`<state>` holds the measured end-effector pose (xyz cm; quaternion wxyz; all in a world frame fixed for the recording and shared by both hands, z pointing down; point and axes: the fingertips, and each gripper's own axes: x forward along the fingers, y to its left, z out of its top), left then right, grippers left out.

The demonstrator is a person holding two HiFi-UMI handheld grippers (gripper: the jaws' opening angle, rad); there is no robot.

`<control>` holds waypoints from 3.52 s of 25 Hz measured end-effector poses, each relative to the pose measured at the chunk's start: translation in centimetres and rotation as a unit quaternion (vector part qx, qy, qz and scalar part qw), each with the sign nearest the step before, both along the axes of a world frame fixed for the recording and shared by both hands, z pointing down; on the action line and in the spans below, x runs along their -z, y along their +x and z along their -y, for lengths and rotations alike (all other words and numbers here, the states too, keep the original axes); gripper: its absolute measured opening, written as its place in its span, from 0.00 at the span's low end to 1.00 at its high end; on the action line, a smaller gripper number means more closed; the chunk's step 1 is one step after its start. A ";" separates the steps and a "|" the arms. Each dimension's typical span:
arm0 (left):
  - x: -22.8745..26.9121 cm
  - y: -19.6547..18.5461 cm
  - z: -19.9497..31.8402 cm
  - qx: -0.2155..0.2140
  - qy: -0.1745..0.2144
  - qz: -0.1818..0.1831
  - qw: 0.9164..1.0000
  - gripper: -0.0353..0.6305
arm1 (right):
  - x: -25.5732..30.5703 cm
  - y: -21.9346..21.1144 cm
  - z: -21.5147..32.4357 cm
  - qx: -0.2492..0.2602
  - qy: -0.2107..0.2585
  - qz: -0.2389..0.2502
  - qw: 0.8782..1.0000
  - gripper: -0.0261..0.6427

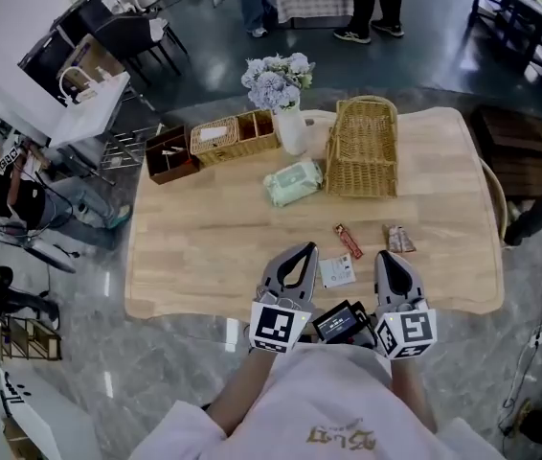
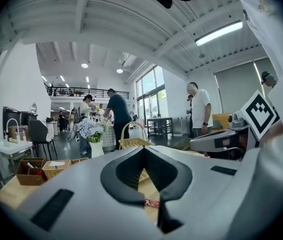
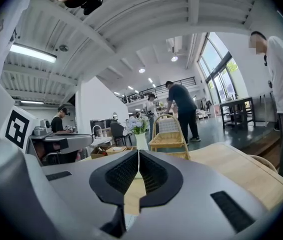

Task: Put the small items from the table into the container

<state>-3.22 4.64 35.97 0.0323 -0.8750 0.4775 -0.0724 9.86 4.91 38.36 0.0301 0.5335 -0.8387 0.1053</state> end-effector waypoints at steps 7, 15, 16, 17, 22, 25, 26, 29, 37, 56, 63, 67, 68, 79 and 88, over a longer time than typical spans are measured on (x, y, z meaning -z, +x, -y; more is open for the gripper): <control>-1.1 -1.7 1.3 0.048 -0.016 0.006 0.999 0.04 | -2.7 -0.5 3.0 0.040 -0.033 -0.014 0.999 0.07; -2.0 -1.7 3.2 0.055 -0.014 -0.005 0.998 0.04 | -5.1 -0.5 5.0 0.048 -0.062 -0.035 0.996 0.07; -2.1 -1.8 3.5 0.054 -0.012 -0.006 0.998 0.04 | -5.5 -0.6 5.2 0.049 -0.066 -0.037 0.996 0.07; -2.3 -1.8 3.9 0.054 -0.012 -0.008 0.998 0.04 | -5.9 -0.8 5.5 0.051 -0.070 -0.040 0.995 0.07; -3.5 -2.3 5.5 0.057 -0.020 -0.016 0.998 0.04 | -6.8 -1.7 6.4 0.062 -0.081 -0.055 0.993 0.07; -3.9 -2.2 6.3 0.056 -0.025 -0.016 0.998 0.04 | -7.8 -1.7 7.0 0.066 -0.096 -0.057 0.992 0.07; -4.2 -2.2 6.4 0.056 -0.029 -0.017 0.998 0.04 | -8.3 -1.7 7.2 0.067 -0.102 -0.057 0.991 0.07; -5.7 -2.2 6.7 0.059 -0.045 -0.017 0.997 0.04 | -9.8 -2.0 7.5 0.073 -0.119 -0.060 0.988 0.07; -10.2 -1.6 7.9 0.049 -0.086 -0.002 0.995 0.04 | -13.4 -2.0 7.8 0.080 -0.153 -0.074 0.982 0.08; -19.5 0.1 8.9 0.026 -0.169 0.025 0.985 0.04 | -23.5 -2.2 7.5 0.134 -0.256 -0.131 0.948 0.22; -21.2 0.4 8.8 0.020 -0.191 0.025 0.981 0.04 | -27.2 -2.6 6.6 0.156 -0.289 -0.166 0.930 0.26; -22.1 0.4 8.9 0.019 -0.202 0.022 0.979 0.04 | -28.2 -3.0 6.5 0.163 -0.304 -0.180 0.921 0.27; -22.3 0.4 9.0 0.020 -0.204 0.021 0.979 0.04 | -28.4 -3.1 6.5 0.166 -0.303 -0.190 0.919 0.27; -21.8 0.3 9.8 0.019 -0.202 0.013 0.979 0.04 | -28.3 -2.9 7.3 0.168 -0.277 -0.222 0.920 0.23; -20.5 -0.1 9.5 0.024 -0.186 0.009 0.982 0.04 | -25.3 -2.6 8.0 0.134 -0.254 -0.182 0.940 0.23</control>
